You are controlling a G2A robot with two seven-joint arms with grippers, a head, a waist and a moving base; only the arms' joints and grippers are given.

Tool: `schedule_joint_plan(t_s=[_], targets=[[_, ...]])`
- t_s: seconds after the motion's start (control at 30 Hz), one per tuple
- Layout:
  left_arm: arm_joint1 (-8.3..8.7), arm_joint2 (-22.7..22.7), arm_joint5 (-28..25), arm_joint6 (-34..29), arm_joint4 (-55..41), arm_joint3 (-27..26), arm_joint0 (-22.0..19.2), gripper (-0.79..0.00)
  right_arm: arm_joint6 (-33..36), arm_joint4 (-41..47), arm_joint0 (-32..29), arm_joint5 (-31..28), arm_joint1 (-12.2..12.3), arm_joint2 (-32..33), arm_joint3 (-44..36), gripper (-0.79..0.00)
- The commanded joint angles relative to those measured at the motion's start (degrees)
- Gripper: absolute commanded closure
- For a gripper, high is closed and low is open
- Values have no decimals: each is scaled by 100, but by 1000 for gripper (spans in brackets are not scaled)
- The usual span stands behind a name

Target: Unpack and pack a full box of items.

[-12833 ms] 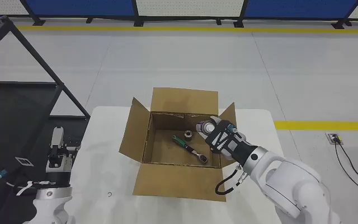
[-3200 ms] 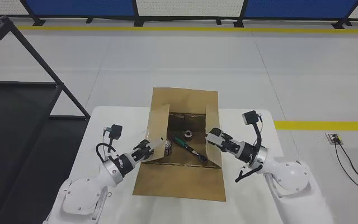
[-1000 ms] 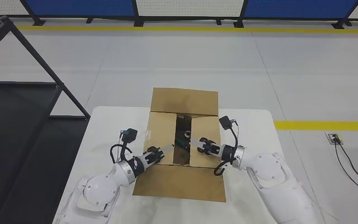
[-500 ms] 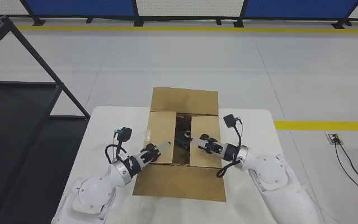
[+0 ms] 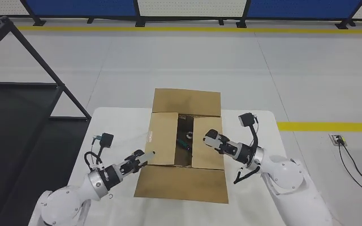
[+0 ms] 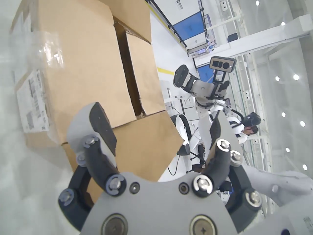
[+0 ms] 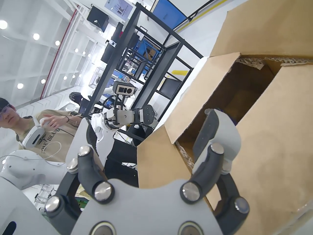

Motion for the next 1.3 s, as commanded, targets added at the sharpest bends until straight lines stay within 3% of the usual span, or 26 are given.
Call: schedule_joint_plan(t_s=[0.0,0.3,0.73,0.9,1.27], targets=[[38,-308,-142,-352,-403,27,141,-785,81,43,9,-22,20,64,-24,-785],[209,-1092,-623,-1764,-1013,79,709,-785,281,40,84,41,77,130,-98,-785],[209,-1092,-623,-1764,-1013,79,709,-785,348,10,90,55,84,127,-105,-785],[248,-1031,-397,-1772,-886,115,733,-785,-137,-6,-36,119,66,74,-185,-785],[403,-1179,-85,-2750,-1532,779,701,-785,-444,136,112,28,53,-17,61,-785]])
